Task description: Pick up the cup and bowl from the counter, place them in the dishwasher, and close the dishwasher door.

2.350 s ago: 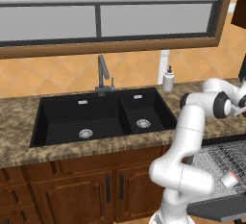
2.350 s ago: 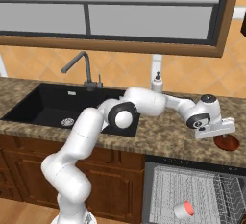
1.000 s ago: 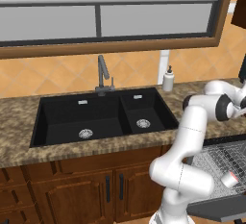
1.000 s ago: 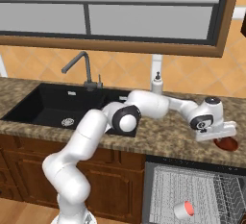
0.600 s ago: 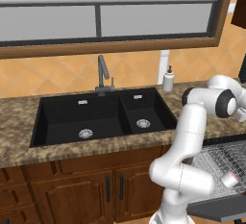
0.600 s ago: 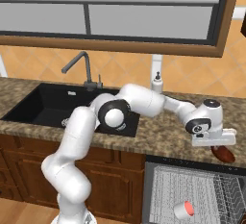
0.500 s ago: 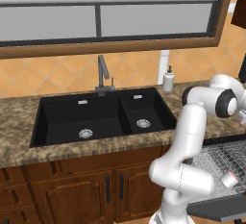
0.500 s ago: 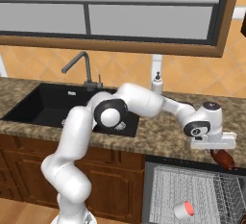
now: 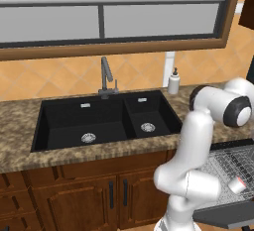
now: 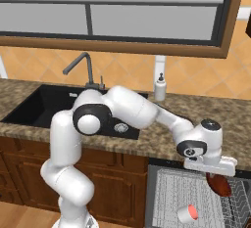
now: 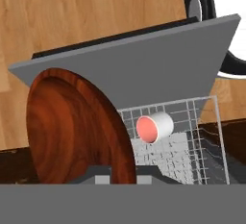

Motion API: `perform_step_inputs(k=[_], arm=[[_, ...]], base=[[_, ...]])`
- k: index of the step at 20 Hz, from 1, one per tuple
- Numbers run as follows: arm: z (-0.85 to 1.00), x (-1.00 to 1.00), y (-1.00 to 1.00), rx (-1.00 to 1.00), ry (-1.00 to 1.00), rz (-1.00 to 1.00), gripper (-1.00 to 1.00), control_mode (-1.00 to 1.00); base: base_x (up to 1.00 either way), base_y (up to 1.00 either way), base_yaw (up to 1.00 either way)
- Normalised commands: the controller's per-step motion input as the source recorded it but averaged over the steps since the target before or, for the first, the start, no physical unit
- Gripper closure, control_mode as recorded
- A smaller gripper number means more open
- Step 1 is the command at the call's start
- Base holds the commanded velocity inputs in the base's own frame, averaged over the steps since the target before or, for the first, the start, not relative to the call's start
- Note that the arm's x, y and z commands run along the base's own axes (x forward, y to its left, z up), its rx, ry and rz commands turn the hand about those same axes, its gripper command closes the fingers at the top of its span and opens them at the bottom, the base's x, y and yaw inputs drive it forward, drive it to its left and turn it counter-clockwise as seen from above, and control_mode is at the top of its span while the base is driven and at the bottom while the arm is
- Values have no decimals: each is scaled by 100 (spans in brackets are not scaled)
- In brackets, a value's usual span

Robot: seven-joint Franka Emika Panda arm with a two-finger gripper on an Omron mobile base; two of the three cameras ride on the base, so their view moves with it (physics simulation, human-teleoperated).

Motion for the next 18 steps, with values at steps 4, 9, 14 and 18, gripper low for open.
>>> perform_step_inputs(k=[4,9,14,18], arm=[[-6,-64,0,6,2,18,100,-100],[-19,-19,-15,9,6,34,100,-100],[-22,-13,-20,9,1,34,100,-100],[-36,-4,-32,31,0,16,100,-100]], base=[[0,0,0],[0,0,0],[0,0,0],[0,0,0]])
